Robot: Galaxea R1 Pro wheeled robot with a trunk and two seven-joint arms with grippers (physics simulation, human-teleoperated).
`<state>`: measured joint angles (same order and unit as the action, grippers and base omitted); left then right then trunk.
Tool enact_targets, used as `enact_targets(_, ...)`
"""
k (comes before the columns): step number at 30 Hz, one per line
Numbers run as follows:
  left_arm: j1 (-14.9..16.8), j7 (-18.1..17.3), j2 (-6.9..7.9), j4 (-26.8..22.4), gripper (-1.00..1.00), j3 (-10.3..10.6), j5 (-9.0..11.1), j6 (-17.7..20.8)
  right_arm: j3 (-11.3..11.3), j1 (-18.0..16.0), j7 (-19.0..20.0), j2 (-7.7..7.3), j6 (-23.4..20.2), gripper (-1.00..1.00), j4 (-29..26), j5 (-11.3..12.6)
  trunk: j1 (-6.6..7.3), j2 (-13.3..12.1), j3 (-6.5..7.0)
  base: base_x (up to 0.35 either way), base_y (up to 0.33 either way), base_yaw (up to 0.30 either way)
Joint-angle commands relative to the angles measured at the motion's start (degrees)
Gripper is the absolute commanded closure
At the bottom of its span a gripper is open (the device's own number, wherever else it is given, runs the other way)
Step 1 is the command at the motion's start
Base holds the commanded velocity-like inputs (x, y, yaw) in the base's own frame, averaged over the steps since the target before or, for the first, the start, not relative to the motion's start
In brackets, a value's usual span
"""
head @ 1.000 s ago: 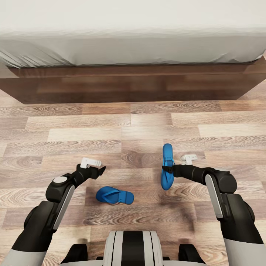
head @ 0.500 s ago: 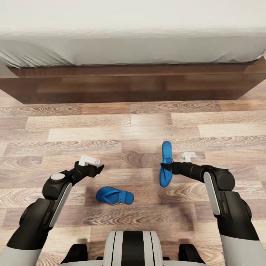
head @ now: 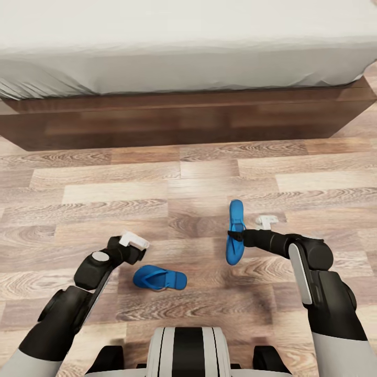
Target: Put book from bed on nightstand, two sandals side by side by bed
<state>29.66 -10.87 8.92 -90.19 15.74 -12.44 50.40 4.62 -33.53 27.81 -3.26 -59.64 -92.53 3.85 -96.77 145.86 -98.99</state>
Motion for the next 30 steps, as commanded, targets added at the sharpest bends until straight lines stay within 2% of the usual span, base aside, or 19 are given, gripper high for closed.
enact_targets(1,0.0,-0.5,0.05,0.3,-1.00,0.7,-2.0,0.2,0.0,0.0,-0.1,0.01,-0.4,1.00,0.0,0.4,0.01,0.0,-0.03,0.000,0.000,-0.231)
enact_targets(2,0.0,-0.5,0.08,0.8,-1.00,1.5,-3.8,0.2,0.0,0.0,-0.1,0.01,-0.4,1.00,0.0,0.4,0.01,0.0,-0.03,0.000,0.000,-0.244)
enact_targets(3,-0.1,-0.5,0.07,0.9,-1.00,1.8,-4.5,0.1,0.0,0.0,-0.1,0.01,-0.4,1.00,0.0,0.4,0.01,0.0,-0.03,0.000,0.000,-0.248)
enact_targets(4,-0.2,-0.5,-0.08,1.2,-1.00,2.6,-6.5,-0.2,0.0,0.0,-0.1,0.01,-0.4,1.00,0.0,0.4,0.01,0.0,-0.03,-0.005,0.000,-0.260)
enact_targets(5,-0.2,-0.5,-0.16,1.3,-1.00,2.7,-6.7,-0.2,0.0,0.0,-0.1,0.01,-0.4,1.00,0.0,0.4,0.01,0.0,-0.03,-0.037,0.000,-0.262)
enact_targets(18,-0.2,-0.5,-0.15,1.2,-1.00,2.4,-7.2,-0.5,0.1,0.0,-0.1,0.01,-0.4,1.00,0.0,0.4,0.01,0.0,-0.03,-0.045,0.027,-0.251)
enact_targets(24,-0.2,-0.5,-0.12,1.2,-1.00,2.3,-7.2,-0.5,2.3,0.0,-0.1,0.00,-0.4,1.00,0.0,0.4,0.01,0.0,-0.03,0.000,0.000,-0.040)
enact_targets(29,-0.3,-0.6,-0.06,1.2,-1.00,2.4,-7.1,-0.4,2.7,0.0,-0.1,0.00,-0.4,1.00,0.0,0.4,0.01,0.0,-0.03,-0.009,0.011,-0.003)
enact_targets(30,-0.4,-1.9,0.15,1.0,-1.00,2.6,-7.1,-0.2,2.7,0.0,-0.1,0.01,-0.4,1.00,0.0,0.4,0.01,0.0,-0.03,-0.004,0.005,-0.001)
